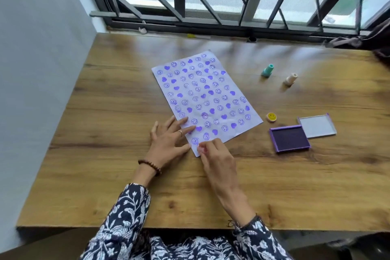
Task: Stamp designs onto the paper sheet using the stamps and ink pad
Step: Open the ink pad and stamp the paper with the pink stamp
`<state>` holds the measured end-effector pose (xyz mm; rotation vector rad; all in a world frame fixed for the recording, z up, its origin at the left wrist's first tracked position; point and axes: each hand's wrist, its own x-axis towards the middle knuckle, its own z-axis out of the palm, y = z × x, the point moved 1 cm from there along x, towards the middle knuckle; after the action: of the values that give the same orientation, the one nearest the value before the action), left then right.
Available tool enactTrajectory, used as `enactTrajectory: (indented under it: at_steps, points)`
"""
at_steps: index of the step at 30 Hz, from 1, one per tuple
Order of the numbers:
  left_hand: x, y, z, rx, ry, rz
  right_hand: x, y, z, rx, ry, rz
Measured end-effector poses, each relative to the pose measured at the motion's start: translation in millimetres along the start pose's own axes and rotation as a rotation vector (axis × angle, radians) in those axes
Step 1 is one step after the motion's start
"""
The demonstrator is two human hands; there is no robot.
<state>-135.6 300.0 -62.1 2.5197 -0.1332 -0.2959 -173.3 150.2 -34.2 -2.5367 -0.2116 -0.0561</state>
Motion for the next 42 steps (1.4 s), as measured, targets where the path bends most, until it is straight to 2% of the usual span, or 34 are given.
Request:
enactTrajectory:
  at_steps: [9,14,19,23,25,30,32,34,37,40,42]
  points:
    - [2.0,-2.9,-0.4,-0.030,0.004,-0.005,14.9,-11.3,-8.7,-0.257,-0.142,-0.094]
    - [3.2,-5.3,1.1,-0.035,-0.003,-0.005,34.5,-8.7,-10.4,-0.284,-0.383,-0.189]
    - [3.4,-8.1,2.4,-0.047,0.006,-0.011,45.6,-10.4,-12.4,-0.267,-0.445,-0.231]
    - [4.6,-8.9,2.4,-0.042,0.005,-0.009,44.8,-6.4,-10.6,-0.257,-0.422,-0.260]
    - [4.9,-9.4,2.5,-0.037,0.001,-0.011,48.7,1.0,-13.0,-0.094,-0.438,-0.164]
    - [3.5,-8.4,0.7,-0.045,-0.006,-0.013,44.4,45.7,-37.0,0.706,-0.369,0.461]
    - [3.2,-7.1,-0.4,-0.057,-0.020,-0.015,36.7,69.1,-49.6,0.968,-0.363,0.601]
    - [2.8,-4.8,-2.6,-0.060,-0.043,-0.023,31.5,88.9,-64.9,1.157,-0.345,0.679]
    - [2.7,3.2,-4.7,-0.008,-0.026,-0.070,26.9,114.4,-86.2,1.376,-0.232,0.789]
    - [11.4,29.2,-2.9,0.019,0.148,-0.070,24.7,135.6,-107.4,1.492,-0.160,0.775]
    - [26.9,61.1,4.1,0.008,0.245,0.040,26.3,148.1,-122.1,1.527,-0.117,0.743]
